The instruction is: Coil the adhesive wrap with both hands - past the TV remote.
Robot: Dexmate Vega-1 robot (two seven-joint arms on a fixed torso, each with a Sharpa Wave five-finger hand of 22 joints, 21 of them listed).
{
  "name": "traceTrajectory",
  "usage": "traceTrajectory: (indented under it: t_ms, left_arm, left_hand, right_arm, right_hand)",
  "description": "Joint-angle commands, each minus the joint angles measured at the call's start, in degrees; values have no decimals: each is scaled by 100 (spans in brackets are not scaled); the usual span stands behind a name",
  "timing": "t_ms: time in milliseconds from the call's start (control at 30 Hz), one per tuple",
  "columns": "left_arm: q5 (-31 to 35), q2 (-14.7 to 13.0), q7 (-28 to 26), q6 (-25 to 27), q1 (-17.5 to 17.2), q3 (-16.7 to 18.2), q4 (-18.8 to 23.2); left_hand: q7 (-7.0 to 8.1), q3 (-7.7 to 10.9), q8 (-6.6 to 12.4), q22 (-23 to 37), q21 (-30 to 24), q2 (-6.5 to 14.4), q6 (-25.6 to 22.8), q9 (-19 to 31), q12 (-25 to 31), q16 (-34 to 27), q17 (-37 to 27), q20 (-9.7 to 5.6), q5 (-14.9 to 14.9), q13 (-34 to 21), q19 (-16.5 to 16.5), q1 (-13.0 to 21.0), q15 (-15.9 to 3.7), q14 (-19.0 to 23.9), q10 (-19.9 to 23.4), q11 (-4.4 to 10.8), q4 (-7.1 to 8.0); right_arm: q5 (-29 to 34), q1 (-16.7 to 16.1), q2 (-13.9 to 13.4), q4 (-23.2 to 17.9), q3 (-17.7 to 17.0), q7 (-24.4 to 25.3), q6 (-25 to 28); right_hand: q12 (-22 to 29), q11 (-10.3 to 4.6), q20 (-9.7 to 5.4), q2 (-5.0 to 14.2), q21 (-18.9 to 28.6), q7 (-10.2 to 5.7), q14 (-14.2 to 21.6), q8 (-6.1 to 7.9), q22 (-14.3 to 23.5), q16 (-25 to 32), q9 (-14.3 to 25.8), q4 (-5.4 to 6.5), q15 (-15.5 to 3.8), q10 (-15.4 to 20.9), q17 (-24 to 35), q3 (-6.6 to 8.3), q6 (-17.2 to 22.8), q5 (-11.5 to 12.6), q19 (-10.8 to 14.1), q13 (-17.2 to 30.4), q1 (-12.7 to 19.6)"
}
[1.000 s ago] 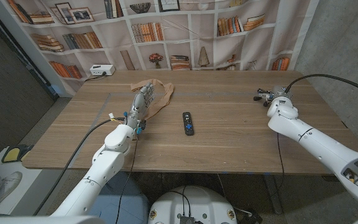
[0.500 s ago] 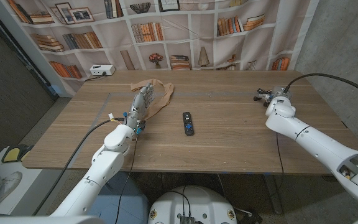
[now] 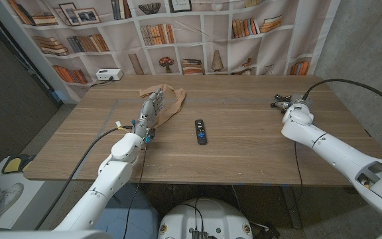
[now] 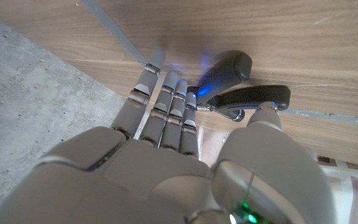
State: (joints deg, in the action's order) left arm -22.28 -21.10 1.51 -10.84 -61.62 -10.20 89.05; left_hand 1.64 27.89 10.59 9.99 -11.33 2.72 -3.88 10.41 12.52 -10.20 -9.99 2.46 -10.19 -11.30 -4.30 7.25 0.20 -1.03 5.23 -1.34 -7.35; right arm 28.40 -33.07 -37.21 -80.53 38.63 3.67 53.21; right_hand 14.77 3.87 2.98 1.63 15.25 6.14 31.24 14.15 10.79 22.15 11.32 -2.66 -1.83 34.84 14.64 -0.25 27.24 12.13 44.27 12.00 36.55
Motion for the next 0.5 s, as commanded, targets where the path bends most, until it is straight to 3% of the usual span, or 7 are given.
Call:
traceTrajectory:
  t_ms: [33,500]
  left_arm:
    - [27,23,-2,5,29,-22,-30]
    - [56,43,-22,28,31,-33,-37]
  left_hand:
    - [6,-1,26,25,-1,35,-23,8,20,-26,-13,6,-18,-31,-8,16,-13,-29,28,24,-26]
    - [11,-3,26,24,-1,37,-23,8,23,-27,-13,9,-18,-32,-8,19,-17,-29,36,2,-27]
  right_arm:
    - [-40,102,39,191,63,-129,53]
    - [-64,262,118,416,157,-296,45]
  right_hand:
    - [-23,22,31,4,-5,-3,44,-32,29,-13,15,36,-11,20,15,-21,24,57,-17,12,-76]
    - [-24,34,-47,75,68,34,116,-35,38,0,15,120,10,91,46,-54,81,74,174,17,-212]
